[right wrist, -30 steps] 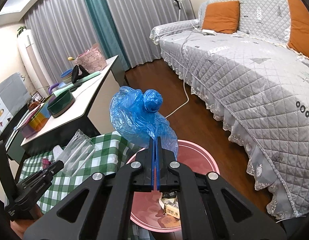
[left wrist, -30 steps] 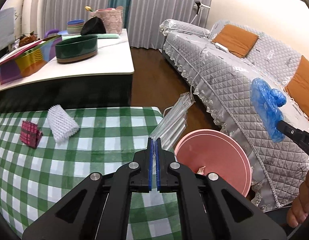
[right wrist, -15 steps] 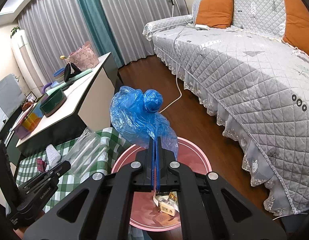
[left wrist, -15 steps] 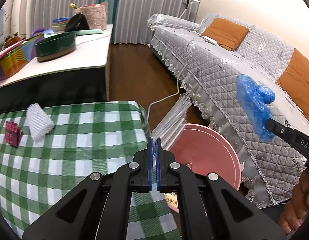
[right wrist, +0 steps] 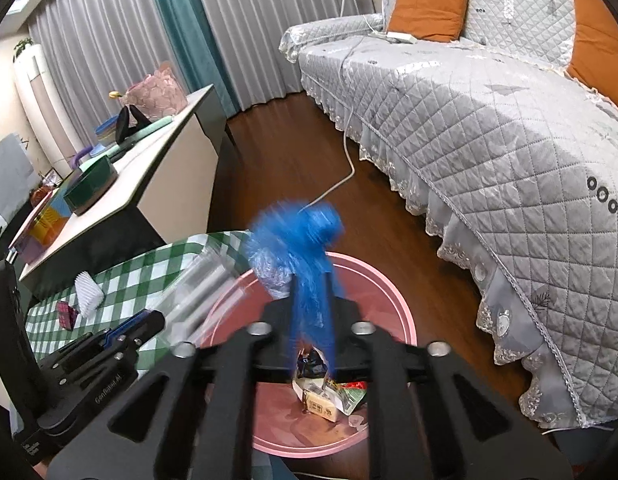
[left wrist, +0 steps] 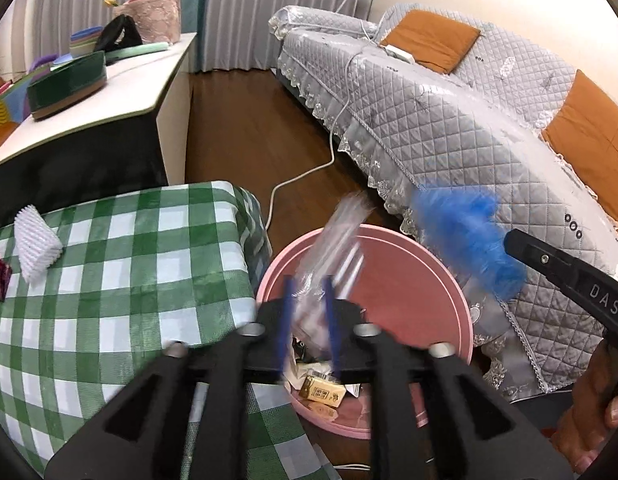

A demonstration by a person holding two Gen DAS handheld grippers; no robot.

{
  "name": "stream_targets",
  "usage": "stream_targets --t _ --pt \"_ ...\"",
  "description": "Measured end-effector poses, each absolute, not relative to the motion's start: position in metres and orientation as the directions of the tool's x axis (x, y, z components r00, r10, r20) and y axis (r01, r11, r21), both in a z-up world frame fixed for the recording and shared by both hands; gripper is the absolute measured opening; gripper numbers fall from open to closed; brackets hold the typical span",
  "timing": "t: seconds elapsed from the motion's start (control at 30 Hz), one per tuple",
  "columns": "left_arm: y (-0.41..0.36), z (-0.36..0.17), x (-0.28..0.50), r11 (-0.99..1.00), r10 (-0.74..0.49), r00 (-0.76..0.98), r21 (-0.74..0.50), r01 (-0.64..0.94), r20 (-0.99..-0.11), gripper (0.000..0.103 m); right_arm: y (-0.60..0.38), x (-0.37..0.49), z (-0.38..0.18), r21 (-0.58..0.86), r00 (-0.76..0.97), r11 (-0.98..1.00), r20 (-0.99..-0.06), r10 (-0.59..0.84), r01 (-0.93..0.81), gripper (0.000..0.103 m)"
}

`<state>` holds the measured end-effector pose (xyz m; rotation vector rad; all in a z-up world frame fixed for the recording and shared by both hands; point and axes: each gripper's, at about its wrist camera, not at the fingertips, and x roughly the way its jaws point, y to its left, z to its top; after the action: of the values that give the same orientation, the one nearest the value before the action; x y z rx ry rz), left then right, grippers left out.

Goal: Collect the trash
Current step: 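Open both grippers to drop the straw pack and blue bag into the bucket, then move both open grippers back over the remaining table trash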

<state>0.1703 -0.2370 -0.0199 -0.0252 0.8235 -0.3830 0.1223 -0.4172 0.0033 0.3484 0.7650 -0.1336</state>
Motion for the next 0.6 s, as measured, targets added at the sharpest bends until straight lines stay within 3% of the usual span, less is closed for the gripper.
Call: stream_targets --t 0.03,0.3,0.6 --pt "-0.237 -0.02 0.17 0.932 -0.34 0.618 -0.167 0.322 -0.709 0.026 -0.417 0.122 0.003 0.257 0.716 0.934 -0.698 0.003 0.246 0.035" --pt "-0.222 -0.019 0.164 0.937 -0.331 0.624 -0.169 0.306 -0.708 0.026 -0.411 0.127 0.001 0.25 0.712 0.936 -0.702 -0.001 0.248 0.035" --pt "-0.154 -0.012 0.153 0.96 -0.278 0.666 -0.175 0.219 -0.693 0.026 -0.381 0.128 0.01 0.238 0.727 0.951 -0.686 0.021 0.197 0.035"
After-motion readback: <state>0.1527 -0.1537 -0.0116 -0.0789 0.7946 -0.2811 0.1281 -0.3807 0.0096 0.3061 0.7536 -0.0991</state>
